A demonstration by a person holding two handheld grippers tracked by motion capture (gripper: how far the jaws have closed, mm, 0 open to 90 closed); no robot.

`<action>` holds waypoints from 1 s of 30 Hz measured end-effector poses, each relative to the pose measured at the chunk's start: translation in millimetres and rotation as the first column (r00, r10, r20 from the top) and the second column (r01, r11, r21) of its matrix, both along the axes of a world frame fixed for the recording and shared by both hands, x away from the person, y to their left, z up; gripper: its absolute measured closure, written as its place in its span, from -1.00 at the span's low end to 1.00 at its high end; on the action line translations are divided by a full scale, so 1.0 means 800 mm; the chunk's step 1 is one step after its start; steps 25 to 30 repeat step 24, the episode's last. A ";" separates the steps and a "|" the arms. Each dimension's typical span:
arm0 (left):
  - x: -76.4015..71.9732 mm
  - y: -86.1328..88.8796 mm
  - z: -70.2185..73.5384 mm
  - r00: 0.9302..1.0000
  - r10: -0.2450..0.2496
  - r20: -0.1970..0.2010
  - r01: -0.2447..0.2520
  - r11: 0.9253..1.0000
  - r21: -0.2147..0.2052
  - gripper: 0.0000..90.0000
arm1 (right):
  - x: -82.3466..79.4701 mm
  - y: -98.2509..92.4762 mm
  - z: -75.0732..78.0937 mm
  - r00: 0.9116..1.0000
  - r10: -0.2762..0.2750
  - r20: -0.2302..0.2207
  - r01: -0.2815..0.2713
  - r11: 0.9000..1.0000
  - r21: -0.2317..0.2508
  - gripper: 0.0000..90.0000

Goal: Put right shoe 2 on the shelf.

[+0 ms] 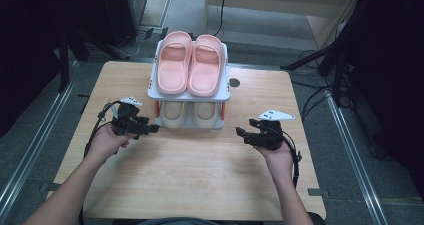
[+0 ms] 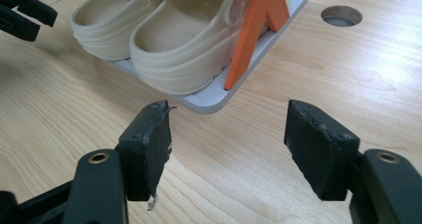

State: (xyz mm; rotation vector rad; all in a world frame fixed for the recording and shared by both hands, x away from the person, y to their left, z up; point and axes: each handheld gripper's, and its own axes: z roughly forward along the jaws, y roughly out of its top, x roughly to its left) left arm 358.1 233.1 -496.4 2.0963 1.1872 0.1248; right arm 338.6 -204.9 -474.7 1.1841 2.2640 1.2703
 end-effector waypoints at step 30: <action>0.000 -0.003 -0.002 1.000 -0.015 -0.007 0.015 1.000 0.016 -0.18 | 0.000 0.003 -0.001 1.000 0.011 0.005 -0.011 0.999 -0.032 -0.22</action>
